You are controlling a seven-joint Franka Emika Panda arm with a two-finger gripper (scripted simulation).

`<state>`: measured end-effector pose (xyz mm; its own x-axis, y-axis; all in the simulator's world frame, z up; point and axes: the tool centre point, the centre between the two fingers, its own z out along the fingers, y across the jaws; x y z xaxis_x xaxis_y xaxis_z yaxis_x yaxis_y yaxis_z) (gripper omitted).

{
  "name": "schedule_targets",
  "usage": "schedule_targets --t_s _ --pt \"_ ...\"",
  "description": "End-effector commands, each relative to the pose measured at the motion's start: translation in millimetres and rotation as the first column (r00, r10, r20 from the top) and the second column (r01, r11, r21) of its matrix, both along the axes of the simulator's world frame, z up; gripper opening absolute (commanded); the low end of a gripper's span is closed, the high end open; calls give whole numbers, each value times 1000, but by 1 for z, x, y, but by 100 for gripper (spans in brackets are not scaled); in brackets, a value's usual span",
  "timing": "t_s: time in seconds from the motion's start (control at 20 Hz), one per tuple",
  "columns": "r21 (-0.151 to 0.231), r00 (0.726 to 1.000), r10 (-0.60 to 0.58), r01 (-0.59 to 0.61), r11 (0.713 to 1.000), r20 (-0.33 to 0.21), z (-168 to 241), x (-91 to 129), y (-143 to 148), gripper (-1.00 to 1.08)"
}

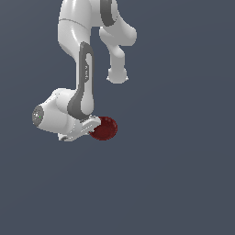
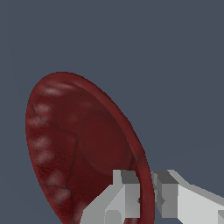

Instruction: Pick up the object and move it to a goal position.

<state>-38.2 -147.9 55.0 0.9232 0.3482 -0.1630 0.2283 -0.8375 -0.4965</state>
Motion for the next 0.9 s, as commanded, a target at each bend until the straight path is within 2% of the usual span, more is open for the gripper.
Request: schedule_targets --t_s 0.0,0.85 --pt "0 1000 2 -2 1000 3 9 9 14 -100" --pt "2 1000 2 -2 1000 3 89 95 142 -100"
